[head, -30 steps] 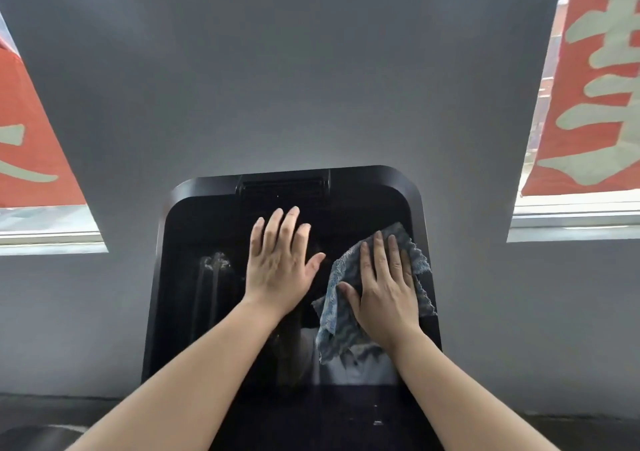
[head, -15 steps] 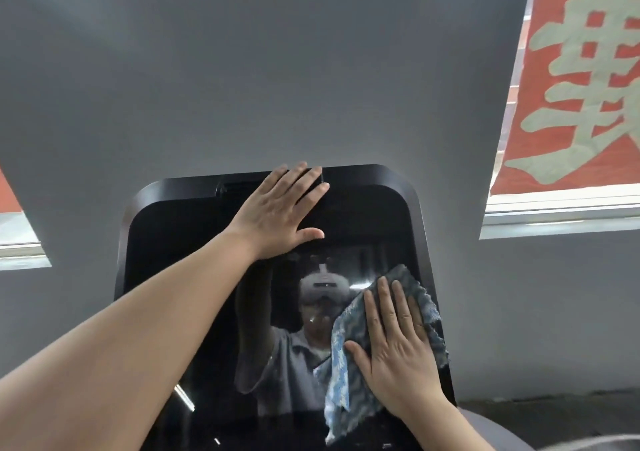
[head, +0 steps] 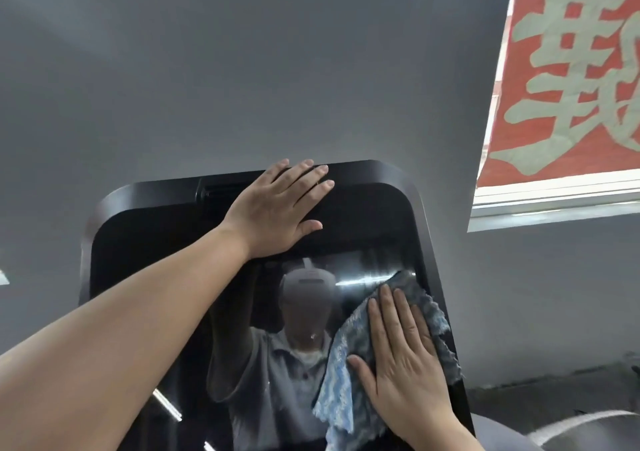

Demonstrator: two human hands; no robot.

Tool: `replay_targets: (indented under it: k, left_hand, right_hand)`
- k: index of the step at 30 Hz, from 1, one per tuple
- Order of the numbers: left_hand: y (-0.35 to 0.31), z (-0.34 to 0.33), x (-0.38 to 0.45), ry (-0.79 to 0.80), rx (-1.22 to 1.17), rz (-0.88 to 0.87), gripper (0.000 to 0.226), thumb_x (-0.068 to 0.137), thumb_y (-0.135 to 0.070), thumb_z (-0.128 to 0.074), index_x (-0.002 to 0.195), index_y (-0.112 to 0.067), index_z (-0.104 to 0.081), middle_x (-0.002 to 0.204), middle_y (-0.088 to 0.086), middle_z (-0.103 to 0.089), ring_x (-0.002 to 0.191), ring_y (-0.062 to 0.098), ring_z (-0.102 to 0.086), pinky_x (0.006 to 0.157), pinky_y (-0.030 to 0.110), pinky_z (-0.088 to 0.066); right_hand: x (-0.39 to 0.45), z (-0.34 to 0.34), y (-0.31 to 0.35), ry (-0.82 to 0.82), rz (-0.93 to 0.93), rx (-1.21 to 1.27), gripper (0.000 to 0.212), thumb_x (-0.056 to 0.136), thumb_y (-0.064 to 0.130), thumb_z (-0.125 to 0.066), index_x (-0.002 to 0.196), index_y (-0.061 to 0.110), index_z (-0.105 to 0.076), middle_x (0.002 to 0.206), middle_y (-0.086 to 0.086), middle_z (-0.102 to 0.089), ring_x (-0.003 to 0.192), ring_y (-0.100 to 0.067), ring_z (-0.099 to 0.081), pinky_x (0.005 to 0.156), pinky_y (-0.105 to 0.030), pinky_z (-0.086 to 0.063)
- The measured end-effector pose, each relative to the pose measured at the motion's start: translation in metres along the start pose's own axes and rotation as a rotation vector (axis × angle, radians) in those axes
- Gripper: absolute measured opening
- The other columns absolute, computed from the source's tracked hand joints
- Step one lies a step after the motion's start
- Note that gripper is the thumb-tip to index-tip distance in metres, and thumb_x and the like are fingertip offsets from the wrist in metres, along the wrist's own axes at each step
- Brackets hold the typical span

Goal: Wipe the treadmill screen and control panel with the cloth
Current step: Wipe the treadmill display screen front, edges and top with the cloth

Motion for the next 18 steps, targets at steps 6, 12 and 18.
replay_targets:
  k: [6,12,18]
  left_hand:
    - [-0.001,0.003,0.0,-0.028,-0.003,0.021,0.062,0.103,-0.052,-0.035,0.15,-0.012,-0.037,0.157,0.012,-0.036,0.141,0.031,-0.038,0.113,0.048,-0.033]
    - [-0.001,0.002,0.0,-0.03,0.007,0.031,0.061,0.102,-0.051,-0.038,0.15,-0.013,-0.038,0.156,0.012,-0.037,0.14,0.03,-0.039,0.112,0.048,-0.034]
    - [-0.001,0.002,-0.001,-0.052,0.009,0.031,0.06,0.102,-0.051,-0.038,0.149,-0.013,-0.04,0.155,0.012,-0.039,0.14,0.03,-0.04,0.113,0.047,-0.033]
  right_hand:
    - [0.099,0.015,-0.012,-0.016,-0.061,-0.007,0.082,0.101,0.066,-0.015,0.157,0.006,-0.019,0.166,-0.013,-0.008,0.154,-0.028,-0.005,0.122,-0.045,-0.008]
    - [0.01,0.003,-0.002,0.023,-0.078,0.031,0.082,0.101,0.064,-0.027,0.156,0.003,-0.021,0.167,-0.013,-0.011,0.154,-0.029,-0.01,0.12,-0.046,-0.018]
    - [0.047,0.004,-0.01,0.016,-0.059,0.024,0.082,0.102,0.065,-0.022,0.157,0.004,-0.02,0.166,-0.014,-0.009,0.154,-0.029,-0.01,0.119,-0.046,-0.018]
Point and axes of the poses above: each hand's wrist, its own x-axis towards the middle knuckle, its own z-axis out of the back of the hand, y = z × x, the point moved 5 cm from there along x, towards the middle knuckle
